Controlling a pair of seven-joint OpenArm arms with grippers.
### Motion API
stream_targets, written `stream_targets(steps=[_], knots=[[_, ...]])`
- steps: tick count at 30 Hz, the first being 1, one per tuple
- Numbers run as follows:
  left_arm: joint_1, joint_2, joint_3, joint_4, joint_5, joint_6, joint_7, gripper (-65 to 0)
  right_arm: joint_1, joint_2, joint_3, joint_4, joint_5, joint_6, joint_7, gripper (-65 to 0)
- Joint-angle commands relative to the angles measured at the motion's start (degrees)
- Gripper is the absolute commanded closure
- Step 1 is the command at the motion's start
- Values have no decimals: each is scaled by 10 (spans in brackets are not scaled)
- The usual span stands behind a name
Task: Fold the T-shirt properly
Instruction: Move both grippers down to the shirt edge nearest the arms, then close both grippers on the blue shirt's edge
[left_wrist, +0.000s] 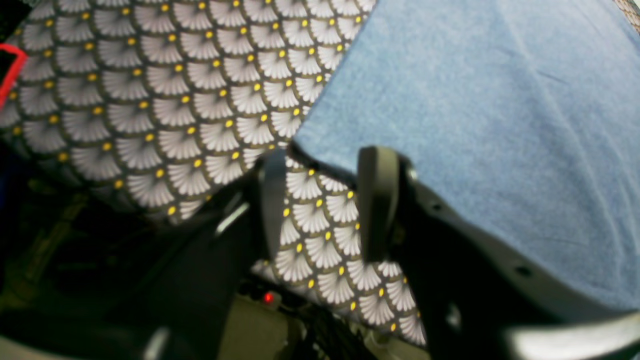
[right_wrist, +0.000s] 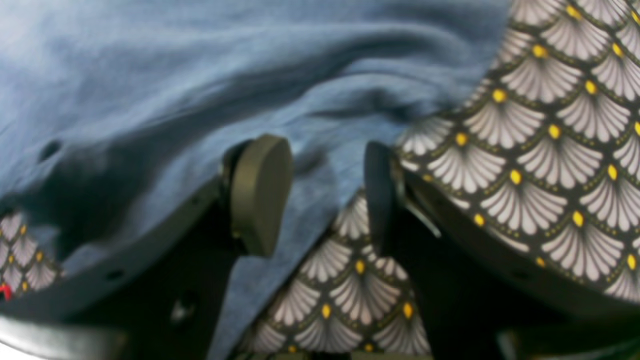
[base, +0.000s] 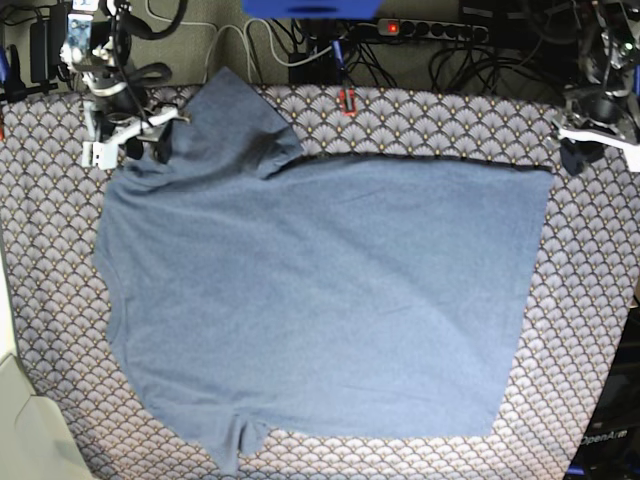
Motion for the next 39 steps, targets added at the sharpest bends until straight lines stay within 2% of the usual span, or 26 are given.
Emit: stream_targets(steps=[1,10,13,17,25,36,39], knots=[[-2,-7,-6,5,-2,-2,-8,-238,3,4,8,2,5,18,10,-287],[-15,-10,-6,-33,-2,-2,-9,-238,2,0,21,-21,6,26,9,-287],[-18,-12,-10,-47,-2,-2,-10,-238,-9,-17,21,-22,6,27,9,-287],[-19,-12,-31,-51,-2,-2,-8,-238,-22,-27,22,-26,6,50,9,-286],[-27,-13,-53,-52,-2,-2,-8,-238,-53,-39,21,-24,6,53,9,-286],[-55,-13,-57,-111,-1,-2,-8,-238,-72,-39,-48,-24,6,53,9,-283],[-63,-13,-56,-121,-2,-2,-8,-238,-68,-39,-47,-24,6,53,9,-242]])
